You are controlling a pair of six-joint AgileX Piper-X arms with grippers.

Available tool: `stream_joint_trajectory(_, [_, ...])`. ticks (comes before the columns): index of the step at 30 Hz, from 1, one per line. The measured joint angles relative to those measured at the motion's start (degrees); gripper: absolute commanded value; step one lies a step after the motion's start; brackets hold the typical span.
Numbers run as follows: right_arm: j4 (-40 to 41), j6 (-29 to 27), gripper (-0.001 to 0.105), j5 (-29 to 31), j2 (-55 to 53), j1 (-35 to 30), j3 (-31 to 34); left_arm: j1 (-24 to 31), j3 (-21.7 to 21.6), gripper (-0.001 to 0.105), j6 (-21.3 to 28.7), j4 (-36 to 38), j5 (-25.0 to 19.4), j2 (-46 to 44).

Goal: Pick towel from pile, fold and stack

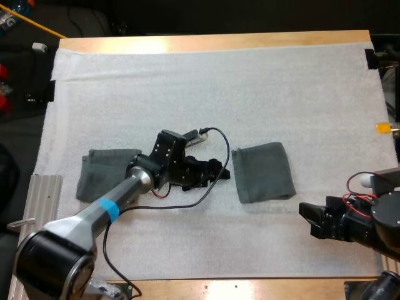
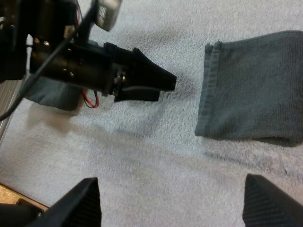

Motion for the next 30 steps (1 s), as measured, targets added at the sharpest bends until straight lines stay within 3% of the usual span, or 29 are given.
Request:
stream_joint_trajectory(16, [0.0,0.0,0.062,0.0,0.0,0.0,0.0,-0.3,0.0,0.072,-3.9,-2.7,0.4,3.0])
stream_joint_trajectory(30, [0.0,0.0,0.062,0.0,0.0,0.0,0.0,-6.6,-4.7,0.072,-9.0,-2.9,0.2,6.5])
